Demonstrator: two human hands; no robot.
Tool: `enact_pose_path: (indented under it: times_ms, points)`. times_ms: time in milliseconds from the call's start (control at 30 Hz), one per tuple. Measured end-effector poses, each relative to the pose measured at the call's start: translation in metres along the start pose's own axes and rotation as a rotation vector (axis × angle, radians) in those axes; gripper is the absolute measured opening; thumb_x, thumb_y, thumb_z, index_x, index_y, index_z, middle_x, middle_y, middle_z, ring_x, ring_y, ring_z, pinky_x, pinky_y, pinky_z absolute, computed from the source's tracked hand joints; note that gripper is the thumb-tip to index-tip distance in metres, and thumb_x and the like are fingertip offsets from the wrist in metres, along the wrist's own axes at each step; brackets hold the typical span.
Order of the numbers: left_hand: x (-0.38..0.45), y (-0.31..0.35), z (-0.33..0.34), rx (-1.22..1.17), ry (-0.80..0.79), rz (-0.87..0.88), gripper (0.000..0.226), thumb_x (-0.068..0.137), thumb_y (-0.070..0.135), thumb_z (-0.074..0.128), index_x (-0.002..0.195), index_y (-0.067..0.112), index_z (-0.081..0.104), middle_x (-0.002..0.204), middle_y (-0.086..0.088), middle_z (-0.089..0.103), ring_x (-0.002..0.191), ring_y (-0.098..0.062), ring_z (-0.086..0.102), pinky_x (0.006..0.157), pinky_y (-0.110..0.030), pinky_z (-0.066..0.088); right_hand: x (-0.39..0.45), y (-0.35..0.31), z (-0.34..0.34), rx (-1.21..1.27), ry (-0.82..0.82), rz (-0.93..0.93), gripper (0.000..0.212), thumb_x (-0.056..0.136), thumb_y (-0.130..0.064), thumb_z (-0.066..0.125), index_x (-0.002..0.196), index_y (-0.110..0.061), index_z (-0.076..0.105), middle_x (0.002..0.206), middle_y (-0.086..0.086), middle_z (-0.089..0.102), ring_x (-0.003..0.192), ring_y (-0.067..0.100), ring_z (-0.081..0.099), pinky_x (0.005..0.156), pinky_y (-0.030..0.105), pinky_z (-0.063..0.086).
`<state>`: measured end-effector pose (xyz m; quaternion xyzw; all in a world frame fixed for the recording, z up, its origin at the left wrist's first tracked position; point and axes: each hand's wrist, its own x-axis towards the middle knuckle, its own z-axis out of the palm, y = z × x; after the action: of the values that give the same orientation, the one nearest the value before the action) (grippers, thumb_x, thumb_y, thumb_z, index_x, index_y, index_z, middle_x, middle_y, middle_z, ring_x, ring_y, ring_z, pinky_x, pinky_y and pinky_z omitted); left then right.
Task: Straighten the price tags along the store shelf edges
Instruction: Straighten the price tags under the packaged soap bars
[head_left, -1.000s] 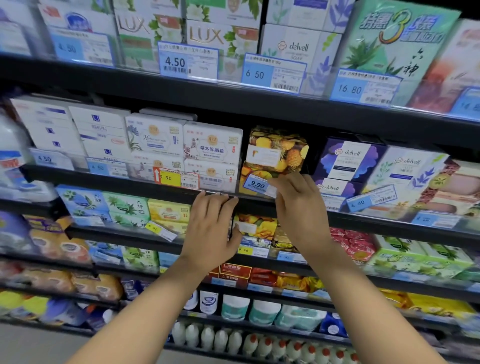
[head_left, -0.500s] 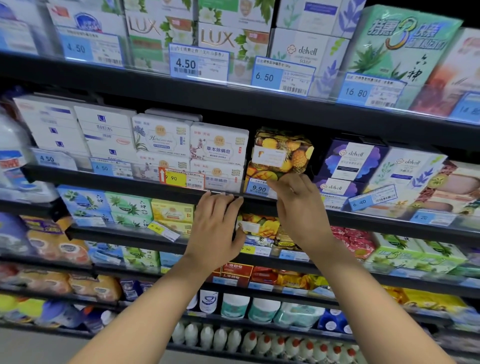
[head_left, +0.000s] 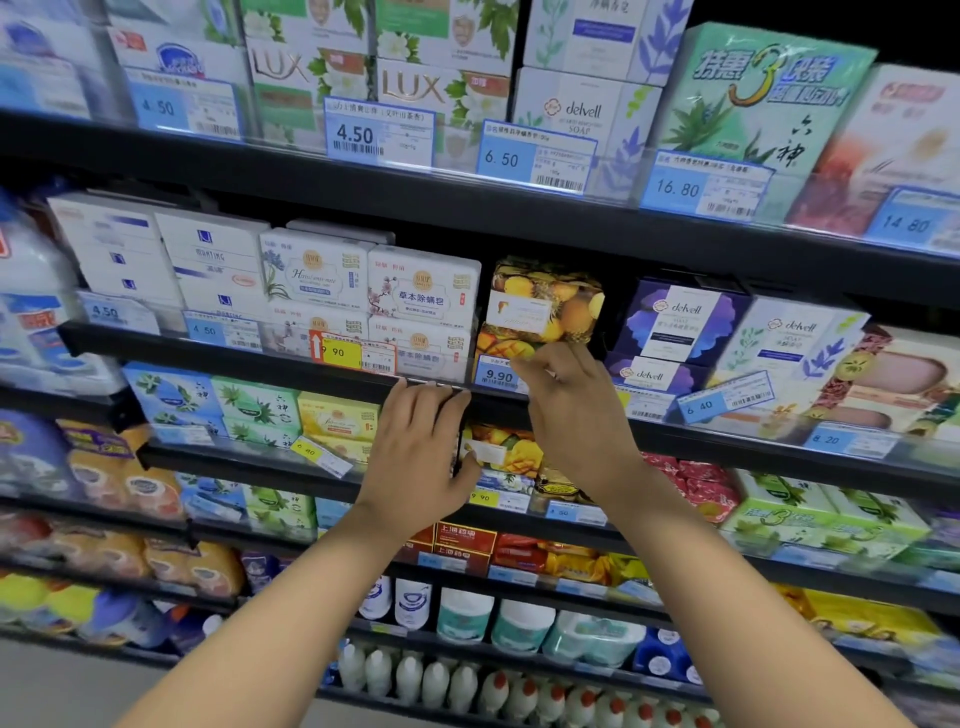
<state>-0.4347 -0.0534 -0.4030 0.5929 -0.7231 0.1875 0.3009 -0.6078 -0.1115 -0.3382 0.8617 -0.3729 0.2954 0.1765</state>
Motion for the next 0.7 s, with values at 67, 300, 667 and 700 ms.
enact_pose_path:
  times_ms: [67, 300, 667, 700]
  points:
    - [0.000, 0.001, -0.001, -0.004, -0.015, -0.010, 0.060, 0.071, 0.033, 0.064, 0.123, 0.003, 0.055, 0.112, -0.010, 0.052, 0.111, -0.029, 0.043, 0.111, -0.048, 0.025, 0.000, -0.001, -0.002, 0.003, -0.029, -0.005, 0.041, 0.070, 0.006, 0.068, 0.109, -0.003, 0.065, 0.096, 0.015, 0.058, 0.089, 0.036, 0.055, 0.068, 0.044, 0.048]
    - [0.000, 0.000, -0.009, 0.025, -0.161, -0.013, 0.064, 0.077, 0.042, 0.053, 0.129, 0.005, 0.051, 0.116, -0.008, 0.052, 0.114, -0.030, 0.046, 0.111, -0.046, 0.025, -0.008, -0.005, -0.009, 0.040, -0.018, 0.004, 0.042, 0.072, 0.004, 0.067, 0.113, -0.005, 0.064, 0.101, 0.013, 0.060, 0.096, 0.033, 0.054, 0.072, 0.043, 0.048]
    - [0.004, 0.016, -0.021, -0.028, -0.168, 0.096, 0.060, 0.083, 0.040, 0.043, 0.134, 0.007, 0.048, 0.132, -0.009, 0.047, 0.124, -0.026, 0.038, 0.110, -0.047, 0.029, -0.073, 0.022, -0.045, -0.013, -0.079, 0.183, 0.036, 0.084, -0.015, 0.055, 0.118, -0.008, 0.061, 0.109, 0.010, 0.059, 0.102, 0.030, 0.051, 0.087, 0.045, 0.045]
    - [0.007, 0.022, -0.020, -0.048, -0.168, 0.115, 0.059, 0.084, 0.039, 0.043, 0.134, 0.007, 0.047, 0.133, -0.009, 0.047, 0.125, -0.026, 0.037, 0.110, -0.047, 0.029, -0.080, 0.025, -0.049, -0.021, -0.088, 0.215, 0.036, 0.084, -0.016, 0.054, 0.119, -0.008, 0.061, 0.110, 0.010, 0.060, 0.103, 0.031, 0.052, 0.089, 0.046, 0.045]
